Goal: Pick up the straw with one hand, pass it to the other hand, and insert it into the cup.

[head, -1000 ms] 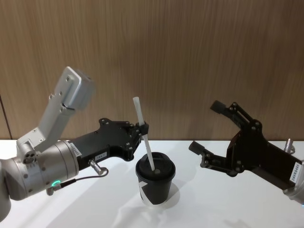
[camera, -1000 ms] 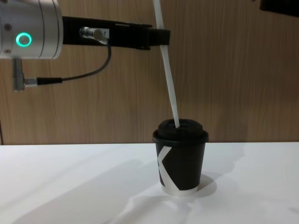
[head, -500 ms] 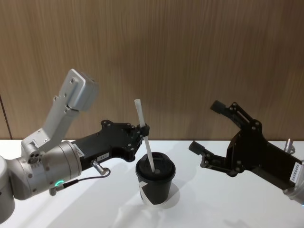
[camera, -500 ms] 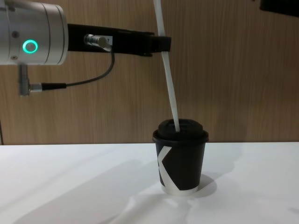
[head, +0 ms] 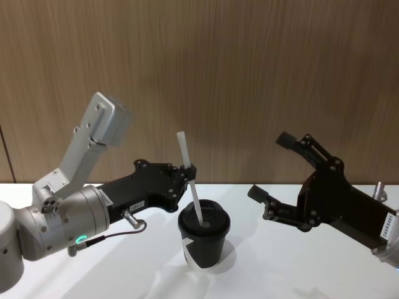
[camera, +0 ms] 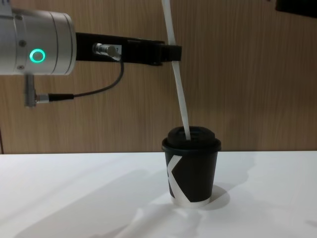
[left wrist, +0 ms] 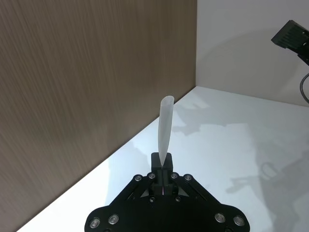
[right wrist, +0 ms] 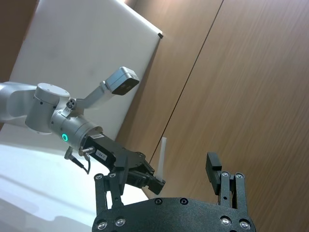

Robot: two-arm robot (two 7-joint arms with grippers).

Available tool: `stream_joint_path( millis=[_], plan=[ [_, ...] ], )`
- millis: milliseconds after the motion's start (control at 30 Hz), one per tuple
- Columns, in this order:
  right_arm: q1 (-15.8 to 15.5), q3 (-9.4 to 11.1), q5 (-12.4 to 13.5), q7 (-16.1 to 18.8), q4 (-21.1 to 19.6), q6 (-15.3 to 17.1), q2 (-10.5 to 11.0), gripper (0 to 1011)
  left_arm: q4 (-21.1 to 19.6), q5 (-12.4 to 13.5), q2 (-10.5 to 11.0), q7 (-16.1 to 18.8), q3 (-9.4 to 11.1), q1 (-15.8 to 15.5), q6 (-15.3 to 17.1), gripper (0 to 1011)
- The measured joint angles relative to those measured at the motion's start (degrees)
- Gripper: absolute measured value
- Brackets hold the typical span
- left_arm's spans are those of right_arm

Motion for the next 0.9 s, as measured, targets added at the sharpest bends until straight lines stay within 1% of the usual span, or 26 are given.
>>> stream_joint_path(
  millis=[500, 633, 667, 733, 767, 833, 900],
  plan=[
    [0.0, 0.0, 0.0, 0.0, 0.0, 0.0, 0.0, 1001, 2.4, -0.5, -1.4, -1.4, 0.0, -0.7, 0.6, 8],
    [0.0, 0.0, 0.0, 0.0, 0.0, 0.0, 0.0, 1001, 2.8, -0.6, -1.6, -1.6, 0.0, -0.8, 0.7, 82],
    [0.0, 0.0, 0.0, 0.0, 0.0, 0.0, 0.0, 1001, 2.9, -0.6, -1.6, -1.6, 0.0, -0.9, 0.7, 132],
    [0.0, 0.0, 0.0, 0.0, 0.0, 0.0, 0.0, 1001, 2.9, -0.6, -1.7, -1.7, 0.0, -0.9, 0.7, 167],
    [0.0, 0.0, 0.0, 0.0, 0.0, 0.0, 0.0, 1001, 3.0, -0.7, -1.7, -1.7, 0.0, -0.9, 0.7, 223],
    [0.0, 0.0, 0.0, 0.0, 0.0, 0.0, 0.0, 1001, 3.1, -0.7, -1.8, -1.7, 0.0, -0.9, 0.7, 258],
    [0.0, 0.0, 0.0, 0.0, 0.0, 0.0, 0.0, 1001, 3.2, -0.7, -1.8, -1.8, 0.1, -1.0, 0.8, 329]
  ],
)
